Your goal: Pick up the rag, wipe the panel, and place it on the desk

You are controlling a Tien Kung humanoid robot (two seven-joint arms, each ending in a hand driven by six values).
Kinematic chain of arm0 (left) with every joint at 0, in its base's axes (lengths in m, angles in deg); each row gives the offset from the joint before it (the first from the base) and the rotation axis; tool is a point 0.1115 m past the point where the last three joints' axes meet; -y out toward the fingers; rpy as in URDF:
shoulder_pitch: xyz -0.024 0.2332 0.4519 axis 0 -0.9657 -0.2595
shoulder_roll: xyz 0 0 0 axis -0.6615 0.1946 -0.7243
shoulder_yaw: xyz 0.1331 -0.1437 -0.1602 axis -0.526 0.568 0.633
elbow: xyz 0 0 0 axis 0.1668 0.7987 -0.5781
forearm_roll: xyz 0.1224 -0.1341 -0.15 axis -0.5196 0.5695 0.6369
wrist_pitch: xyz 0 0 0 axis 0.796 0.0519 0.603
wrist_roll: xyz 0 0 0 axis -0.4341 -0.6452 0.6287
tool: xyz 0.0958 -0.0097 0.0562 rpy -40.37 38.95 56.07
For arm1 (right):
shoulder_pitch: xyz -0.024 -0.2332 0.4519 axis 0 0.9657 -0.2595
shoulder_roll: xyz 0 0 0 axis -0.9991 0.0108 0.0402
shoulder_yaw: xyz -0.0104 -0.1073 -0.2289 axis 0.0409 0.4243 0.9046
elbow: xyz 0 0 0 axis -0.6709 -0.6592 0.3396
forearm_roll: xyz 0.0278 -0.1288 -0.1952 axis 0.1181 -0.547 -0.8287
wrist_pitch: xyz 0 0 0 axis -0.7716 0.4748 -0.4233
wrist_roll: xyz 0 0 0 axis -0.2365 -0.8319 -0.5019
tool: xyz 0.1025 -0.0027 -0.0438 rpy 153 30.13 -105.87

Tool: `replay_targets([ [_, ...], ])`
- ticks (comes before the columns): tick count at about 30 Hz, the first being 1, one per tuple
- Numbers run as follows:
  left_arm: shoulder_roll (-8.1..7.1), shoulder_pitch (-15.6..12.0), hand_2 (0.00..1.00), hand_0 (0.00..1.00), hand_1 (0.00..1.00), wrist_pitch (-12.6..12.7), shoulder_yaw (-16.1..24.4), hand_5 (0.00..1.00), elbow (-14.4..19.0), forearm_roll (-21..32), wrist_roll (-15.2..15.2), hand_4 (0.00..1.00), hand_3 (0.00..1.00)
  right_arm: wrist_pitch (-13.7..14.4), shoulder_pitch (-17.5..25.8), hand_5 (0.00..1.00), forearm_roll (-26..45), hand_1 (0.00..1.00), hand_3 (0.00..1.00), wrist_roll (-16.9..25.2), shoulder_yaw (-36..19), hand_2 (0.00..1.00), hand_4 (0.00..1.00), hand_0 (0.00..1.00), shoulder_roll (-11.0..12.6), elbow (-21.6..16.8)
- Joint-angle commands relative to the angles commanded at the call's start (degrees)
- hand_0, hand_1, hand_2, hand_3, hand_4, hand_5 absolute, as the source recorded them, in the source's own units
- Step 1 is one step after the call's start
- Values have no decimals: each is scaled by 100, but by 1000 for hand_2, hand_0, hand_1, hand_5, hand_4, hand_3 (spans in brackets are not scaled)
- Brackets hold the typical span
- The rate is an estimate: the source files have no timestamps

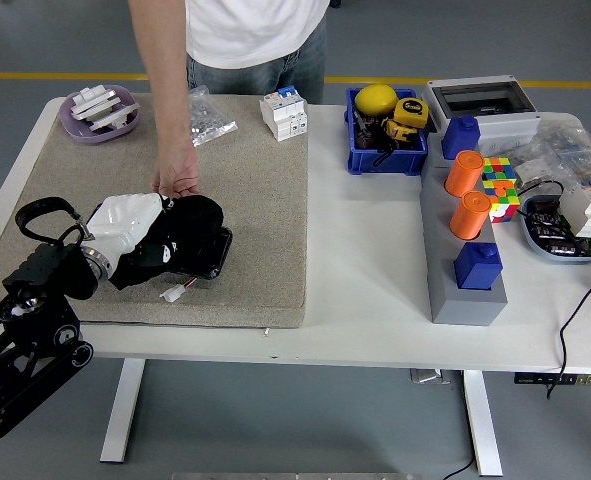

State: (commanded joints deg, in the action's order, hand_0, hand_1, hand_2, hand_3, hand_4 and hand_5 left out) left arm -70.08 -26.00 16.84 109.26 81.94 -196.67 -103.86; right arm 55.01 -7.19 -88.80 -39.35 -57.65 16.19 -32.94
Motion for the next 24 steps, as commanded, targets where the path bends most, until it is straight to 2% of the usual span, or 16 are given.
replay_targets([
  [6,142,94,537,248,220,2,-269,2,40,85,-34,297,474,-1,-19,535,7,699,678,-2,16,698,998,738,4,0],
  [11,246,115,537,248,220,12,-342,2,100,95,-62,304,475,-3,-22,537,9,698,678,-9,32,697,998,738,-4,2],
  [24,263,100,534,248,218,41,-249,2,84,96,-104,306,474,0,-24,537,16,698,676,-13,29,697,998,738,-11,4],
])
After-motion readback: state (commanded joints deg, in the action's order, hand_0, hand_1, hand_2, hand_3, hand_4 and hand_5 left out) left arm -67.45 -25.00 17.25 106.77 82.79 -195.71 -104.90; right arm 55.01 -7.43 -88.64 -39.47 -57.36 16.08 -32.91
